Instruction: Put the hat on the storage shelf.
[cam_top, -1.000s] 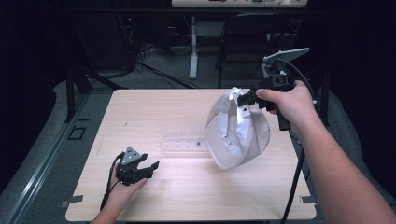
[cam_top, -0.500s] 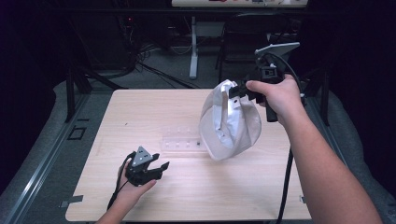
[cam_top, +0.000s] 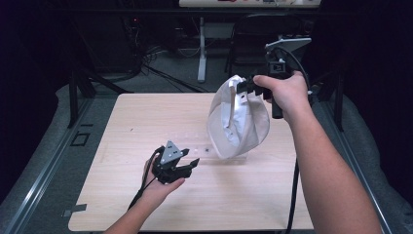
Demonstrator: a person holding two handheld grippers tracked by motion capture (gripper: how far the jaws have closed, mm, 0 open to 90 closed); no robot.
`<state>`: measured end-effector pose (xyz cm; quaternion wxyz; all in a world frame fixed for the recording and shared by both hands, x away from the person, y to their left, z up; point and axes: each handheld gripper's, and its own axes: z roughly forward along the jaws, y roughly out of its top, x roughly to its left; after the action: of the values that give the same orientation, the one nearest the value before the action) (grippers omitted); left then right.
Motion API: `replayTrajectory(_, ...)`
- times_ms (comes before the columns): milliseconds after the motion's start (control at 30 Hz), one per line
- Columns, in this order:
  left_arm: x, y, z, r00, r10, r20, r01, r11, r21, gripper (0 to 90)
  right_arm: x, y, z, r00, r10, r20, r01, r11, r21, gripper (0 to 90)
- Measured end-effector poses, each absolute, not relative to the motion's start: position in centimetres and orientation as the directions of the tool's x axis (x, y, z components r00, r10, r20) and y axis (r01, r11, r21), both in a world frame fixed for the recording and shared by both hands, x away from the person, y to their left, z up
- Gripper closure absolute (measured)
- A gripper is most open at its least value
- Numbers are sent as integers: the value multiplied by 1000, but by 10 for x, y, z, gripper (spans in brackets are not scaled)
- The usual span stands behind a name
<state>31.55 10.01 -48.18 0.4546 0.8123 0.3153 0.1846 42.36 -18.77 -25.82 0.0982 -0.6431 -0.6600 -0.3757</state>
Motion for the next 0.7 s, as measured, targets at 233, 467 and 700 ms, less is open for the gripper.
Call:
replayTrajectory(233,316,65,-473,769,638,41,305,-422,854,476,430,-185,-258,-139,774,617,918,-133,374,815)
replayTrajectory(467,317,30,-468,775,623,107,257,-465,847,449,433,-174,-260,-136,780,610,913,-139,382,815)
replayTrajectory(700,329,19,-472,732,668,132,302,-492,817,543,434,-165,-256,-147,780,609,913,-130,388,815)
